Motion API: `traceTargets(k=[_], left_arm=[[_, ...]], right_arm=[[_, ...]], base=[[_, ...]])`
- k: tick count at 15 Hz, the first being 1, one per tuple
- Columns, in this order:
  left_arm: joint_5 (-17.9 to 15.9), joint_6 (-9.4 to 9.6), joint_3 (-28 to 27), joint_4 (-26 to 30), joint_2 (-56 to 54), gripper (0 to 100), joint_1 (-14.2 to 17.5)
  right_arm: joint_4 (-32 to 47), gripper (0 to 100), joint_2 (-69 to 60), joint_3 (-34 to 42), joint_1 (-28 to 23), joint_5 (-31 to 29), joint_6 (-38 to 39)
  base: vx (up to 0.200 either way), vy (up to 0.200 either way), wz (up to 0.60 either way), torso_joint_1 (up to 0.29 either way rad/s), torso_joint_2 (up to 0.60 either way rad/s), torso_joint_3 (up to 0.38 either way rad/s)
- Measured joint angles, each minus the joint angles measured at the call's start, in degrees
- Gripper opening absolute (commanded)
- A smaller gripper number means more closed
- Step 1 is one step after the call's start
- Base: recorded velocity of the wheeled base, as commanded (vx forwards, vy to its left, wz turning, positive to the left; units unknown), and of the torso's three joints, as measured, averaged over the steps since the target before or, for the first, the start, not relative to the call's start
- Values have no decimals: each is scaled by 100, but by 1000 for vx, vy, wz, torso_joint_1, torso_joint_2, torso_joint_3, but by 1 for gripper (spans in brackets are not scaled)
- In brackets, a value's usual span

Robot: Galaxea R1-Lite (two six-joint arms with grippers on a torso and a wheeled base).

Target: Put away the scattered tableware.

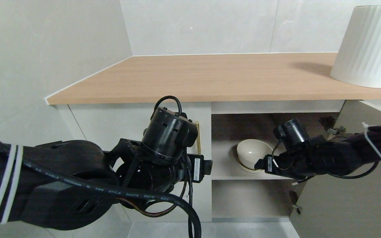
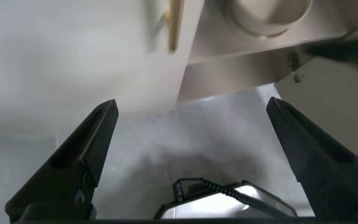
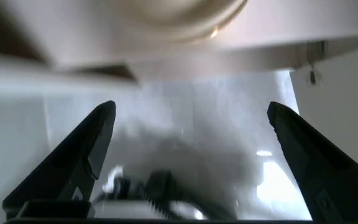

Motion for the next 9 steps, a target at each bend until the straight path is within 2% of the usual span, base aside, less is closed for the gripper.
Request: traceTargets(k=[3, 9], left_arm=[[65, 1, 35, 1, -30, 100, -7], [99, -5, 133, 0, -116, 100, 4]], right_arm=[[511, 100, -774, 329, 369, 15, 16], [532, 100, -1676, 1318, 555, 17, 39]], base=[[-200, 0, 0, -1, 2, 4], [-200, 0, 0, 4, 2, 3]])
